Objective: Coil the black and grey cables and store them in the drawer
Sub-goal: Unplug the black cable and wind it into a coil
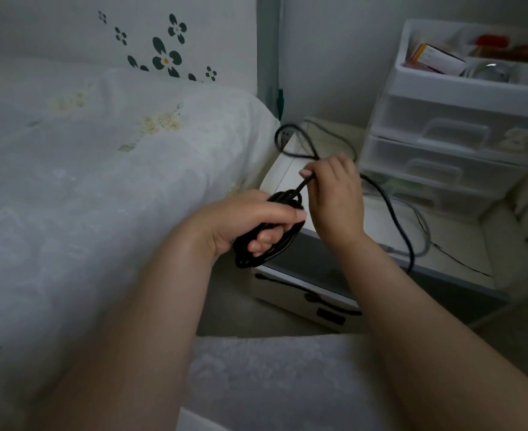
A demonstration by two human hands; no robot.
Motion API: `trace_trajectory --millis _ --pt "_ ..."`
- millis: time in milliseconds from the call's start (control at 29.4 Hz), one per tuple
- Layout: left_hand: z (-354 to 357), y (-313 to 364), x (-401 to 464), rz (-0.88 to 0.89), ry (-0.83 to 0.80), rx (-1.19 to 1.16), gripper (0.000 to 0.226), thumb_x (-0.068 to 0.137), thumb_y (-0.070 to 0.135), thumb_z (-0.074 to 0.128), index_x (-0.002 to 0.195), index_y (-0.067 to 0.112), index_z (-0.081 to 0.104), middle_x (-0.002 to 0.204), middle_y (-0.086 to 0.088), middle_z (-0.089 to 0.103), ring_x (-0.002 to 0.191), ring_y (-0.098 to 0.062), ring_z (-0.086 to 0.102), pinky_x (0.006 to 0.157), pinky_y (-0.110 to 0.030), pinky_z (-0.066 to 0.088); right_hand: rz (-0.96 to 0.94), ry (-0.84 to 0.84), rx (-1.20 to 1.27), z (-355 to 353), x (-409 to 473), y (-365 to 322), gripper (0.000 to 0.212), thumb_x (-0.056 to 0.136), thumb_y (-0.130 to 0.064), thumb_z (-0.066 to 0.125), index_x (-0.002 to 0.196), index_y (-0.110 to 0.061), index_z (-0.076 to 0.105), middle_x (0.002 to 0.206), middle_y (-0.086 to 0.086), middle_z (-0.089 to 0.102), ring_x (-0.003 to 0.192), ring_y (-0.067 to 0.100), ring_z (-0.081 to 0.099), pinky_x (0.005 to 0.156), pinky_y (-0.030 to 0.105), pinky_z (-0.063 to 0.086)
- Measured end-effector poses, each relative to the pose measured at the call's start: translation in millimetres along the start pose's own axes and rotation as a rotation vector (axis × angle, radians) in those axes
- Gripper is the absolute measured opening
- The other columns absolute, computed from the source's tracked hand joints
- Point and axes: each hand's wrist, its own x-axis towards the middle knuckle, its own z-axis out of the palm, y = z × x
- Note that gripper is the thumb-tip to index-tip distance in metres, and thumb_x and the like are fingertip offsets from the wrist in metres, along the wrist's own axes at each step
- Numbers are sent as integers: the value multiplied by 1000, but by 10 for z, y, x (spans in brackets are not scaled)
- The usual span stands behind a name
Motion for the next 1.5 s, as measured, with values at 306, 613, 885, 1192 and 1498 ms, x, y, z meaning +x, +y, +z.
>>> trace_trajectory --millis 306,613,885,1192,1498 --pt "-43 56 -76 166 -33 -170 36 85 43 52 74 9 50 39 4 35 29 -8 29 41 -24 27 171 -282 167 -104 -65 -158 18 91 -15 50 106 -5 52 87 17 64 78 36 59 63 40 44" --pt "-166 20 -99 263 -43 -464 52 87 58 42 75 9 51 38 9 38 27 -4 32 38 -19 34 389 -553 387 0 -81 -326 15 92 -25 46 106 -20 43 89 5 64 82 26 61 73 41 49" --pt "-314 41 -113 413 -26 -884 60 94 61 27 72 10 51 36 10 40 26 -3 35 36 -16 31 563 -600 1032 -25 -66 -425 16 90 7 50 98 -5 57 73 1 59 61 8 57 63 23 46" --pt "-351 16 -93 479 44 -1043 60 93 64 30 71 11 50 36 8 39 27 -5 37 38 -15 31 732 -699 1424 -189 32 -217 24 78 -6 53 101 -2 57 57 3 54 57 16 50 67 28 42" --pt "-501 -44 -92 681 427 -1424 52 94 56 43 67 12 49 42 8 39 34 -5 36 41 -17 33 666 -608 772 -236 -32 -336 40 99 -48 30 98 -20 59 51 -12 38 45 5 34 49 21 29"
